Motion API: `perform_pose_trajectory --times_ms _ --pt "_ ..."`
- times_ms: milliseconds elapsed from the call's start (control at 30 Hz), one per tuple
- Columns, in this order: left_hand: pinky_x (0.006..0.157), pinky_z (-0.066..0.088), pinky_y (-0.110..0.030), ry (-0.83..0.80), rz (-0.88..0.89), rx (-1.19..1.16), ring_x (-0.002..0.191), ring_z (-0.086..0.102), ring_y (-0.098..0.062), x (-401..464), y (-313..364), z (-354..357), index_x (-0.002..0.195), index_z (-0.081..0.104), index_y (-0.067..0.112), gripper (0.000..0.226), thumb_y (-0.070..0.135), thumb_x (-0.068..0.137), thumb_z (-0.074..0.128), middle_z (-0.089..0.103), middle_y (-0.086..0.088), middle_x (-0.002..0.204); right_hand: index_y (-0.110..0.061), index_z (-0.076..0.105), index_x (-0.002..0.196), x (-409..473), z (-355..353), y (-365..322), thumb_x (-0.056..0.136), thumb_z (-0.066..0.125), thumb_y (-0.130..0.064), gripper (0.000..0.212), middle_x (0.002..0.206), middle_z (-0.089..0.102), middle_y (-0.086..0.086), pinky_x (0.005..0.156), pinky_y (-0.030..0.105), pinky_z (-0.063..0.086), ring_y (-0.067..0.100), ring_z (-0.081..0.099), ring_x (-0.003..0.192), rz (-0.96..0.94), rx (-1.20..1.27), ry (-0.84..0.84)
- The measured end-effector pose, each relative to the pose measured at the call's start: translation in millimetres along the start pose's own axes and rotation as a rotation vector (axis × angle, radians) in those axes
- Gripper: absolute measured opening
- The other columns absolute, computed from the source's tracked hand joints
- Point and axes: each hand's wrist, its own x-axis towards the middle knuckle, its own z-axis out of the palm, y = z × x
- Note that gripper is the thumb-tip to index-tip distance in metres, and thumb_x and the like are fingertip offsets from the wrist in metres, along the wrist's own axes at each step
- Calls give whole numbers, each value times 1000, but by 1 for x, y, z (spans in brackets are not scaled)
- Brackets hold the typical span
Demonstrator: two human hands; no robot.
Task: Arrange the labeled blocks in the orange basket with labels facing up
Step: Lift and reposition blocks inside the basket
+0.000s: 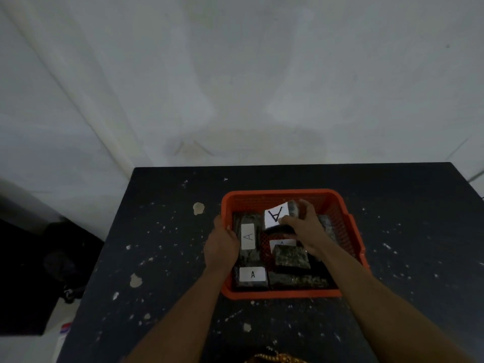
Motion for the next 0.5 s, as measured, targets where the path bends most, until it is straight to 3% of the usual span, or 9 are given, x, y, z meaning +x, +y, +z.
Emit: perform_pose_trajectory --times_ms 67,133,233,300,400,500 --pt "55 42 -29 -3 -11 0 64 56 -10 1 1 -1 124 45 19 27 19 97 44 58 5 75 -20 33 127 3 -2 -4 71 80 -3 76 113 56 13 80 51 58 32 65 98 -9 -40 83" --pt "62 49 -34 -13 -21 -6 68 60 -16 1 3 -1 126 45 19 29 19 97 43 61 1 78 -8 46 120 4 -4 -8 72 78 -5 58 111 61 14 81 49 57 30 65 97 -55 -131 124" --pt "67 53 -40 -14 -17 -15 71 62 -20 -1 4 -2 126 45 17 30 17 97 43 63 -2 81 -12 56 120 6 -5 -17 78 72 -10 44 111 61 6 70 31 50 17 61 90 -173 -324 105" --pt "69 53 -40 -10 -7 -12 74 63 -22 -1 4 -3 127 46 16 30 16 97 44 64 -4 85 -12 55 123 9 -7 -24 81 71 -9 44 110 60 5 77 34 49 19 60 92 -257 -469 36" --pt "70 54 -39 -11 3 -20 75 63 -22 -2 4 -3 125 47 14 28 16 98 43 64 -4 86 -15 52 100 19 -10 -31 82 71 -10 26 93 57 3 75 39 47 18 57 79 -322 -668 -116" --pt "69 53 -39 -15 1 -24 71 62 -21 -3 5 -4 126 47 15 28 17 98 43 63 -3 82 -15 51 124 29 -8 -35 88 67 -17 38 117 55 6 79 32 46 23 58 97 -296 -872 -224"
